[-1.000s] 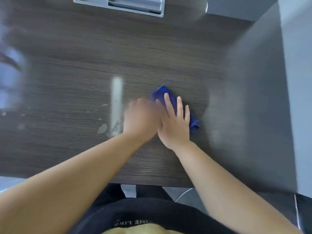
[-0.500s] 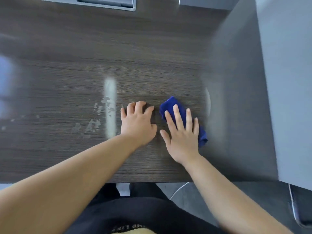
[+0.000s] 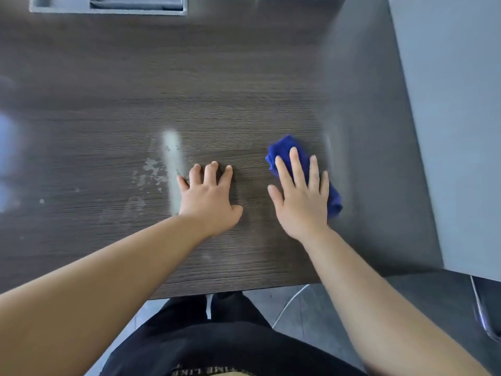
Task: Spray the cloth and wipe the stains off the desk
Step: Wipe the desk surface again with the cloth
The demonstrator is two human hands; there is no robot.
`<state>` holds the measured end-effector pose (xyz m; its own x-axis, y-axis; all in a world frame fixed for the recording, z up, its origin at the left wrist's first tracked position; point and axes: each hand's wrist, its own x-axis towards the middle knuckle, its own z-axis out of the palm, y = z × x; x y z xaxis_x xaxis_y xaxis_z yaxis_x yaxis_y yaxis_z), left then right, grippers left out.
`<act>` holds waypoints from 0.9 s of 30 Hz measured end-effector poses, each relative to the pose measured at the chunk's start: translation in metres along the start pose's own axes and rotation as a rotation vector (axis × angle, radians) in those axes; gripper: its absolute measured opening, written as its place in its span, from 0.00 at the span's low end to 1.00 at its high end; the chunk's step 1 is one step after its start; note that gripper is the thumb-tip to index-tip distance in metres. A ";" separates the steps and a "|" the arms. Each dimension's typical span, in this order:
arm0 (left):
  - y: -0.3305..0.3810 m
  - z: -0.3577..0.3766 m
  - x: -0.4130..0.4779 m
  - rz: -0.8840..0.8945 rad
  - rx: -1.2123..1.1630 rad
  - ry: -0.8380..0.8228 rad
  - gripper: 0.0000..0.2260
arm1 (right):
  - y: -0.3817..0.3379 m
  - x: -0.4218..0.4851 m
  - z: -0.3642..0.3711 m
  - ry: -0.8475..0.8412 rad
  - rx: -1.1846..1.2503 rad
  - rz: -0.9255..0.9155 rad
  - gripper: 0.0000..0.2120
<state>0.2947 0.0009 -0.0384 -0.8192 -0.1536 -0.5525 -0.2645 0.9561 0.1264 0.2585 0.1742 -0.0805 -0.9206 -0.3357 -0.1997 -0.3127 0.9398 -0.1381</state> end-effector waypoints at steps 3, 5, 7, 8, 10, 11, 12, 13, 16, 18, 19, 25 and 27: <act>-0.002 -0.003 0.000 0.018 0.006 -0.022 0.37 | -0.014 -0.053 0.009 -0.058 -0.017 -0.048 0.28; -0.004 -0.006 0.001 0.028 -0.001 -0.028 0.37 | -0.015 -0.028 0.004 -0.057 -0.027 -0.091 0.27; -0.005 -0.008 0.002 0.041 -0.023 -0.031 0.35 | -0.007 0.022 -0.006 -0.069 -0.007 -0.048 0.26; -0.006 -0.008 0.002 0.038 -0.041 -0.020 0.34 | 0.000 0.049 -0.013 -0.077 0.021 0.007 0.26; -0.006 -0.009 0.003 0.032 -0.087 0.007 0.32 | 0.015 0.086 -0.022 -0.100 0.028 0.112 0.25; -0.007 -0.007 0.001 0.034 -0.109 0.014 0.30 | 0.021 0.088 -0.025 -0.106 0.023 0.147 0.25; -0.007 -0.006 0.000 0.044 -0.127 0.031 0.29 | 0.026 0.081 -0.023 -0.109 0.025 0.178 0.25; -0.006 -0.003 -0.001 0.057 -0.143 0.048 0.28 | 0.028 0.066 -0.021 -0.098 0.033 0.205 0.25; -0.004 0.007 -0.009 0.152 -0.166 0.054 0.27 | 0.015 -0.015 0.000 -0.019 0.002 0.279 0.26; 0.000 0.013 -0.014 0.200 -0.168 0.041 0.27 | -0.019 -0.069 0.014 0.034 -0.002 0.276 0.27; 0.003 0.015 -0.017 0.218 -0.174 0.036 0.27 | -0.036 -0.086 0.019 0.030 0.016 0.269 0.29; 0.013 0.021 -0.027 0.270 -0.158 0.058 0.25 | -0.007 -0.036 0.005 -0.050 0.000 0.097 0.26; 0.019 0.021 -0.027 0.283 -0.117 0.058 0.25 | 0.032 -0.004 -0.007 -0.101 0.006 0.172 0.25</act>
<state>0.3229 0.0284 -0.0382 -0.8956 0.0970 -0.4341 -0.0763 0.9280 0.3646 0.2506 0.2065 -0.0771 -0.9319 -0.1754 -0.3176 -0.1511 0.9835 -0.0998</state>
